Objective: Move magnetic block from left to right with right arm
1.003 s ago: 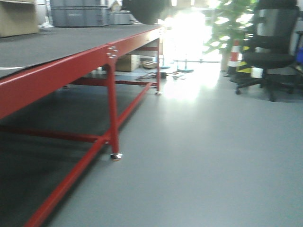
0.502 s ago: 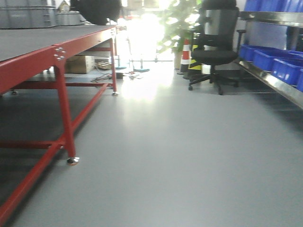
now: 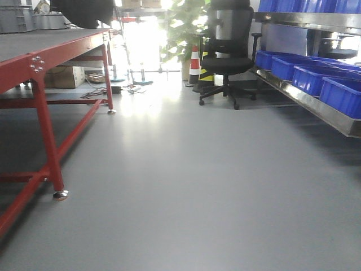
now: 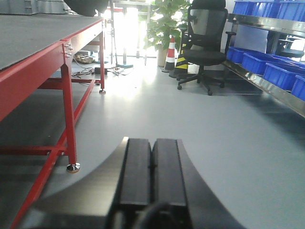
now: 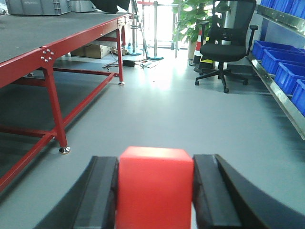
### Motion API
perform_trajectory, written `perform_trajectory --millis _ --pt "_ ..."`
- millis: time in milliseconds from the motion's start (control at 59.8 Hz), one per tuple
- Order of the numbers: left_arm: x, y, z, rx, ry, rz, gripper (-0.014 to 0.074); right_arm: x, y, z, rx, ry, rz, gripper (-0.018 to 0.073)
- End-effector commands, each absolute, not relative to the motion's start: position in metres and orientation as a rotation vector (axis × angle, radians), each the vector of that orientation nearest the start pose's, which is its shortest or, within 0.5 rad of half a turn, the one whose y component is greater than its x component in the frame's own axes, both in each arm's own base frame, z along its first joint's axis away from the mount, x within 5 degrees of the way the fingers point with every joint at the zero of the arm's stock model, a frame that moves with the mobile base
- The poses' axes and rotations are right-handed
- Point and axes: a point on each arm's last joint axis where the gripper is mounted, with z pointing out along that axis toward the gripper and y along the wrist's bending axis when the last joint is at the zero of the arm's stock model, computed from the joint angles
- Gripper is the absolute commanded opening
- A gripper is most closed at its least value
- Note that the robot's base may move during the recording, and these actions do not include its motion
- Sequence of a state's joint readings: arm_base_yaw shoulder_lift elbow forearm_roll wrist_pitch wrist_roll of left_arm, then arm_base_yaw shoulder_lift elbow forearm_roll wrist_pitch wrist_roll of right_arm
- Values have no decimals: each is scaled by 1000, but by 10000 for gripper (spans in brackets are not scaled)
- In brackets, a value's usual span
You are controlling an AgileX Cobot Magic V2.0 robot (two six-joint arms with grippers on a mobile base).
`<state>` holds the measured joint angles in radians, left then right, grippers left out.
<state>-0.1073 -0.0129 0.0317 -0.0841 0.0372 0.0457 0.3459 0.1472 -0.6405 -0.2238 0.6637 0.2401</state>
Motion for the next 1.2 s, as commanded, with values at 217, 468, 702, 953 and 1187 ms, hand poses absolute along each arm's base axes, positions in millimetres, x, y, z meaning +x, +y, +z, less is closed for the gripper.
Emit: perform_trajectory --millis 217,468,702,953,1187 --pt "55 -6 205 58 1446 -127 -116 18 -6 367 -143 1546 188 180" --pt "55 -6 205 58 1446 -127 -116 18 -6 367 -143 1546 188 180" --pt "55 -6 205 58 1447 -127 -116 18 -6 367 -143 1546 188 180" --pt "55 -6 205 58 1447 -127 -116 18 -6 367 -143 1546 188 180" --pt "55 -6 205 58 1449 -127 -116 18 -6 367 -143 1546 188 180"
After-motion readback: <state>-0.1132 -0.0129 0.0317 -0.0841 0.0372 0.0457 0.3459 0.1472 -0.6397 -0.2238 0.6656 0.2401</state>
